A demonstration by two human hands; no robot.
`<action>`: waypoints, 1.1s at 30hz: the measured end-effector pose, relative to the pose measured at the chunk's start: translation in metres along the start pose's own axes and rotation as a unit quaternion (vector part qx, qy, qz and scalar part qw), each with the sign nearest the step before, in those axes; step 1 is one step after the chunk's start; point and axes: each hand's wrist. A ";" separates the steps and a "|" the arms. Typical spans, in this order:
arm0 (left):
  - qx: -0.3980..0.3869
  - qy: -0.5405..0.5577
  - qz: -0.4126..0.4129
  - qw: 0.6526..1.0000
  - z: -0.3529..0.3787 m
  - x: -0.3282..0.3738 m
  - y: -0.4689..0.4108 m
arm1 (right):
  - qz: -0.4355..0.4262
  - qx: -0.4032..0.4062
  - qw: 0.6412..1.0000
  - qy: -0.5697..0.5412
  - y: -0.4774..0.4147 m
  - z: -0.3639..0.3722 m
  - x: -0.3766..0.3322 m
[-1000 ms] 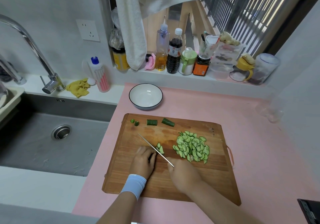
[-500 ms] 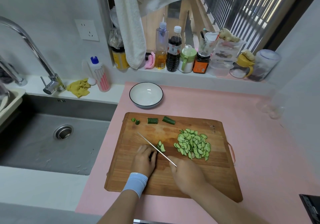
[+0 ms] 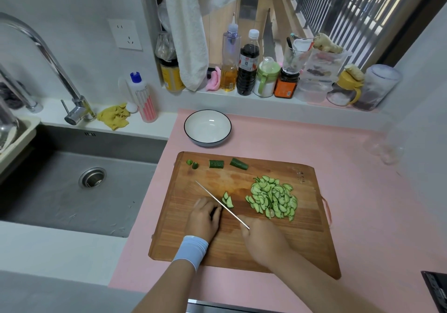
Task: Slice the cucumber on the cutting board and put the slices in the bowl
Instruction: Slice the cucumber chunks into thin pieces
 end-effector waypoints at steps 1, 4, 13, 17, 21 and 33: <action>0.001 0.001 0.001 1.000 -0.001 0.000 0.000 | 0.001 -0.002 1.000 -0.002 -0.003 0.000 -0.002; 0.001 0.000 0.008 1.000 -0.002 0.001 0.002 | 0.007 -0.004 1.000 0.001 -0.007 -0.001 -0.006; 0.002 -0.008 0.017 1.000 -0.003 0.001 0.004 | 0.003 0.012 1.000 0.018 -0.003 -0.003 -0.010; 0.000 -0.004 0.009 1.000 -0.002 0.001 0.003 | -0.004 0.030 0.999 0.029 0.005 -0.002 -0.009; 0.005 0.001 0.010 1.000 -0.003 0.002 0.004 | -0.011 0.030 0.999 0.034 0.015 -0.003 -0.002; -0.002 0.001 0.019 1.000 -0.008 0.004 0.004 | 0.018 -0.006 1.000 -0.001 0.000 -0.002 -0.009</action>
Point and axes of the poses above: each hand's wrist, its own y-axis away from the middle knuckle, its own z-axis out of the palm, x = y × z, and after that the axes turned 2 degrees about -z, right-handed
